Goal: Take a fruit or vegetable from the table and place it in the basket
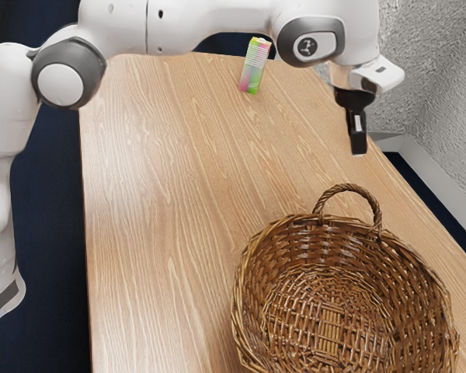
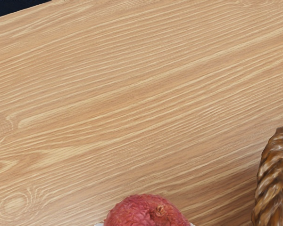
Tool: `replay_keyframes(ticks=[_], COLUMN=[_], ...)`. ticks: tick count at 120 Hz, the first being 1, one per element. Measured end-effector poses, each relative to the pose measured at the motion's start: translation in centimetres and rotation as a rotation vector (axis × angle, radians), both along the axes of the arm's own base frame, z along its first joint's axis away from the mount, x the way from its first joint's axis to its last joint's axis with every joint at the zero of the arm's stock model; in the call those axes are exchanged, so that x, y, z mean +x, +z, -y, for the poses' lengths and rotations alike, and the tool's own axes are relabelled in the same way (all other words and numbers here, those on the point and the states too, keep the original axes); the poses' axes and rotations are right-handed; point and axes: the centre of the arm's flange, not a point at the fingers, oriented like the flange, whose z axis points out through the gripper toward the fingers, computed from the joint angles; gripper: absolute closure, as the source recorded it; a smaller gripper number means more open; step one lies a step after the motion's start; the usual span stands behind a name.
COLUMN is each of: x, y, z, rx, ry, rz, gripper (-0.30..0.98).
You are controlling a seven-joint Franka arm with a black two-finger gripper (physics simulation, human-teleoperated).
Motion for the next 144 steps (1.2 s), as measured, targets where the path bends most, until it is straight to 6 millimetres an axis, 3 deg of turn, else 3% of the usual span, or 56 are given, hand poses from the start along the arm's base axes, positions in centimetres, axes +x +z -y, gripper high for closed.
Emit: replay_keyframes(ticks=[36,52,71,106,126,144], x=[-2.1,-3.7,-4.9,-6.6,-5.9,-5.9], y=[0.8,0.5,-1.7,-6.8,-9.2,-9.4], z=[7.2,11.9,16.6,23.5,24.0,24.0], rx=[-0.043,-0.041,-0.037,-0.033,-0.030,-0.034], ry=[-0.126,-0.190,-0.245,-0.324,-0.317,-0.310], rz=[-0.007,-0.015,-0.070,-0.186,-0.230,-0.240], gripper=[0.56,0.56,0.56,0.56,0.55,0.20])
